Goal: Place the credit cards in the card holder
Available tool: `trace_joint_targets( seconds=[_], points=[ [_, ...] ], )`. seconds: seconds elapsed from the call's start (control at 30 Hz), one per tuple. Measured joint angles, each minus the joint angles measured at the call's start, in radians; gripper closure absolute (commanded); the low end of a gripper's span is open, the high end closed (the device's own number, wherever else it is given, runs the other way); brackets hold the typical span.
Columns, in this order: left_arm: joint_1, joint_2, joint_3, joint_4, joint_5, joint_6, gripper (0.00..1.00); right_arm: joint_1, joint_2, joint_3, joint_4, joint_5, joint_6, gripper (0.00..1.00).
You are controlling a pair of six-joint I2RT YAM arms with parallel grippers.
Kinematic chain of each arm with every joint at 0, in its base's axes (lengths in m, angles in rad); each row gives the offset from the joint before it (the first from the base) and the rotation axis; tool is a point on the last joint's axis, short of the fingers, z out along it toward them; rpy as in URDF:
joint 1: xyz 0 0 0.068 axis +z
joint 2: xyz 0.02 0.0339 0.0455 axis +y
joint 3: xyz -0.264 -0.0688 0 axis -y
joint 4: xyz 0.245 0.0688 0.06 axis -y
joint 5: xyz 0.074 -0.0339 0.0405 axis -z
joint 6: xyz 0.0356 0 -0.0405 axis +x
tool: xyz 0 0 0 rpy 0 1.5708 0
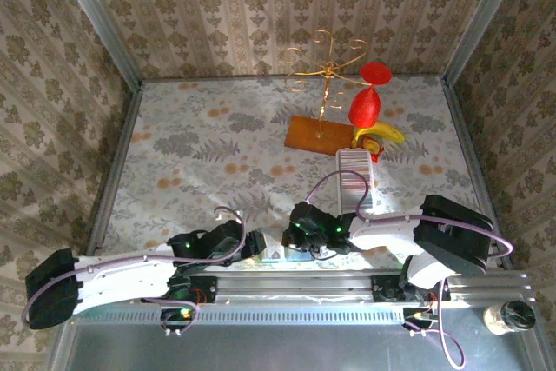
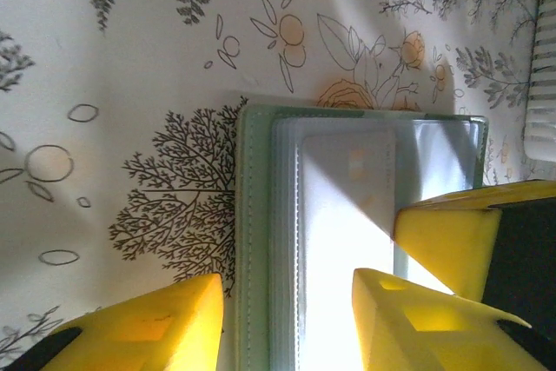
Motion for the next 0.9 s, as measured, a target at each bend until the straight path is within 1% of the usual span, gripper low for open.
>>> trace_joint_targets(
  seconds=[0.27,0.53,0.9],
  points=[
    [-0.013,0.105,0.000,0.080,0.017,0.000,0.59,0.000,0.000,0.000,0.000,0.000,0.000,1.00],
    [-0.019,0.090,0.002,0.067,0.012,-0.001,0.59,0.000,0.000,0.000,0.001,0.000,0.000,1.00],
    [-0.025,0.077,-0.003,0.097,0.011,-0.010,0.67,0.000,0.000,0.000,0.001,0.000,0.000,1.00]
  ],
)
